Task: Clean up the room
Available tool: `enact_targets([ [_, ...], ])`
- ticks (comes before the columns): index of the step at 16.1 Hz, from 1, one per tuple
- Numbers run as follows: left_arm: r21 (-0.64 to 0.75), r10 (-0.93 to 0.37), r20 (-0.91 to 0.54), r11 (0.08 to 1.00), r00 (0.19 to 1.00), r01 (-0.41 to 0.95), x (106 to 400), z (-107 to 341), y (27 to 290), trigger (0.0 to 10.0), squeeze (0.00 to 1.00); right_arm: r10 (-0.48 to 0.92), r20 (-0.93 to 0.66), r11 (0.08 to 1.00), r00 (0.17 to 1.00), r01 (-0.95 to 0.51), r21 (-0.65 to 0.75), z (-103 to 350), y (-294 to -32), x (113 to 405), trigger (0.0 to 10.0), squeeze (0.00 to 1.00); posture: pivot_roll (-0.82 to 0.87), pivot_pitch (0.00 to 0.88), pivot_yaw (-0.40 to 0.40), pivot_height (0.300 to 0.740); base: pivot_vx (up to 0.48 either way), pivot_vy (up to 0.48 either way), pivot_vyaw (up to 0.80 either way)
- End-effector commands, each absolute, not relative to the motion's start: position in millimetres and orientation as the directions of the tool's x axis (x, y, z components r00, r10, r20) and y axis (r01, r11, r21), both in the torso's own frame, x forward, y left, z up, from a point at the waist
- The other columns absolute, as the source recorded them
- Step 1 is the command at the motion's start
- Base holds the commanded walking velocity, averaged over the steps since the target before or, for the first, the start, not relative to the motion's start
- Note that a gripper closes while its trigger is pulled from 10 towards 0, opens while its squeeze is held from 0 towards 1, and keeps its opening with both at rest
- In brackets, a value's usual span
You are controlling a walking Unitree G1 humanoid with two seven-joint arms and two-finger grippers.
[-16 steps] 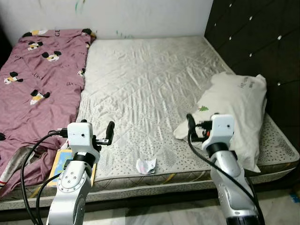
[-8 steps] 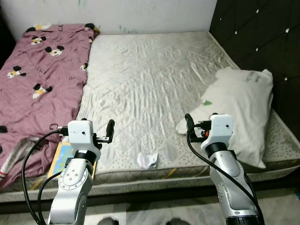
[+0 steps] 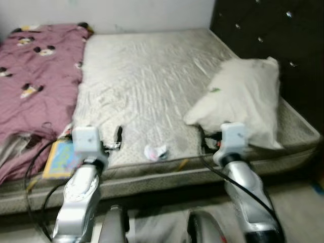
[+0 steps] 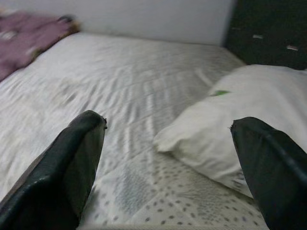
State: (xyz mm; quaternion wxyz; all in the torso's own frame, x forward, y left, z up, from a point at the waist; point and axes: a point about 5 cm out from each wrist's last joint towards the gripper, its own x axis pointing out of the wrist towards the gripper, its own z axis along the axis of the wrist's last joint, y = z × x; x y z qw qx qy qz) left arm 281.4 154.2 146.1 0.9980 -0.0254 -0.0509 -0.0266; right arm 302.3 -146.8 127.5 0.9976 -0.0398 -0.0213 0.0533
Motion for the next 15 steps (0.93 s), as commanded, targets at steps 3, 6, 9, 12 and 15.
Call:
enact_targets([
  [3, -0.061, -0.01, 0.04, 0.998, 0.999, 0.012, 275.4, 132.7, 158.4, 10.0, 0.0, 0.144, 0.045, 0.986, 0.989, -0.139, -0.093, 129.2, -140.0, 304.5, 10.0, 0.0, -0.01, 0.138, 0.006, 0.614, 0.0, 0.0, 0.0],
  [6, -0.062, -0.012, 0.036, 0.998, 0.999, 0.014, 274.3, 132.5, 157.0, 10.0, 0.0, 0.161, 0.045, 0.983, 0.986, -0.156, -0.1, 128.1, -136.8, 304.6, 10.0, 0.0, -0.01, 0.142, 0.006, 0.614, 0.0, 0.0, 0.0],
  [9, -0.063, -0.005, 0.034, 0.998, 0.999, 0.007, 275.5, 132.8, 158.8, 10.0, 0.0, 0.172, 0.044, 0.981, 0.984, -0.167, -0.098, 127.5, -135.2, 305.2, 10.0, 0.0, -0.01, 0.147, 0.006, 0.574, 0.0, 0.0, 0.0],
  [12, -0.064, 0.002, 0.039, 0.998, 0.999, 0.001, 276.2, 134.2, 158.3, 10.0, 0.0, 0.171, 0.033, 0.98, 0.985, -0.166, -0.113, 124.3, -135.3, 305.4, 10.0, 0.0, -0.01, 0.148, 0.003, 0.546, 0.0, 0.0, 0.0],
  [15, -0.072, 0.003, 0.041, 0.997, 0.999, 0.0, 276.1, 134.5, 156.8, 10.0, 0.0, 0.173, 0.028, 0.979, 0.985, -0.168, -0.113, 123.7, -135.4, 307.1, 10.0, 0.0, -0.01, 0.146, 0.0, 0.546, 0.0, 0.0, 0.0],
])
